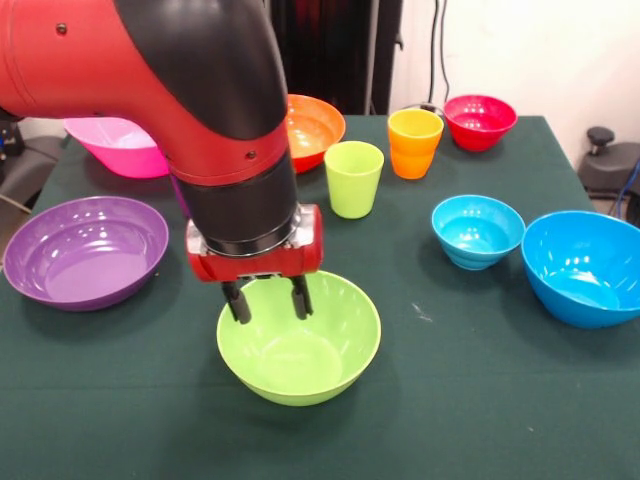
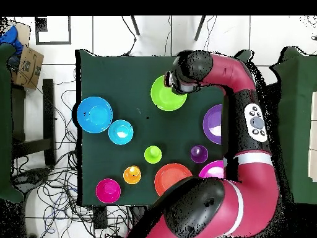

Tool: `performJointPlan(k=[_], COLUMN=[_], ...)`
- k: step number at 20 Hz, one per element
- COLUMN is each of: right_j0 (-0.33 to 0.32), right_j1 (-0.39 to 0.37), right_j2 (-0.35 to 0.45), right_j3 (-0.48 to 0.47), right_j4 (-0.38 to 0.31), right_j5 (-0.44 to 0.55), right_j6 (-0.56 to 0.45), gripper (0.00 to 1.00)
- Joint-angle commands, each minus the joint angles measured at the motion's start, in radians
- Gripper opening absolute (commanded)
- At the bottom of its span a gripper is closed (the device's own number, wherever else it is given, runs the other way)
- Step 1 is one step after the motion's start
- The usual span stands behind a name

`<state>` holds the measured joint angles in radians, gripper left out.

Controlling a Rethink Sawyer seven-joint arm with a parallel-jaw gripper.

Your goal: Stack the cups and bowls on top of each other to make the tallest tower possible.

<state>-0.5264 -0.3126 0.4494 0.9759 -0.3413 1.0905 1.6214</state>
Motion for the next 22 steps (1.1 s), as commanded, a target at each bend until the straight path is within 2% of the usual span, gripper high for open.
performJointPlan(k=[1, 6, 8, 22], right_j0=[-0.015, -0.017, -0.018, 0.002], right_j1=[-0.001, 0.007, 0.022, 0.047], right_j2=[0.044, 0.044, 0.046, 0.031], right_j3=[0.028, 0.012, -0.024, 0.002], right_j4=[-0.083, -0.086, -0.09, -0.119], right_j5=[0.082, 0.088, 0.102, 0.016], right_j6=[-0.362, -0.375, -0.39, -0.345], gripper=[1.0, 1.0, 1.0, 1.0])
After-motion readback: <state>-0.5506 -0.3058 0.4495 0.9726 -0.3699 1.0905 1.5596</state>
